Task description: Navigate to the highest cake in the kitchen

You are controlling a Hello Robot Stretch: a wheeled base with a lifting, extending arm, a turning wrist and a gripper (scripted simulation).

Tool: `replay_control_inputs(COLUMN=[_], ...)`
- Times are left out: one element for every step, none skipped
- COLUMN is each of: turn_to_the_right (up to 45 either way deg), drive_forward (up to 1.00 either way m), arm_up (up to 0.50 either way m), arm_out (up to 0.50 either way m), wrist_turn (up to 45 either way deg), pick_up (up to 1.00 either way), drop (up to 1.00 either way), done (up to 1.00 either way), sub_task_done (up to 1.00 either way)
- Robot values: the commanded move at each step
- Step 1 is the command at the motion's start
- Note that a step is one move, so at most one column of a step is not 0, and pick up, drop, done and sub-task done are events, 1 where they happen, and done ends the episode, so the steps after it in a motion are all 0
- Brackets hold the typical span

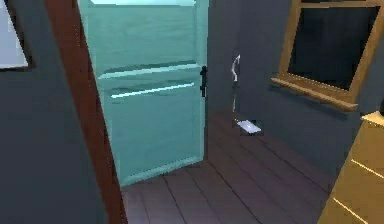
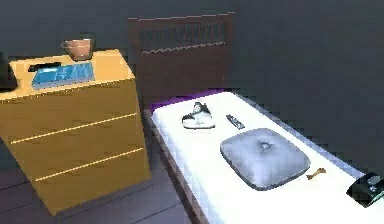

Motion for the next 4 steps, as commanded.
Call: replay_control_inputs(turn_to_the_right=[0.0,-21.0,-3.0,0.0], drive_forward=[0.5,0.0,0.0,0.3], arm_up=[0.0,0.0,0.0,0.0], arm_out=[0.0,0.0,0.0,0.0], wrist_turn=[0.0,0.0,0.0,0.0], pick_up=[0.0,0.0,0.0,0.0], drop=[0.0,0.0,0.0,0.0], done=[0.0,0.0,0.0,0.0], sub_task_done=[0.0,0.0,0.0,0.0])
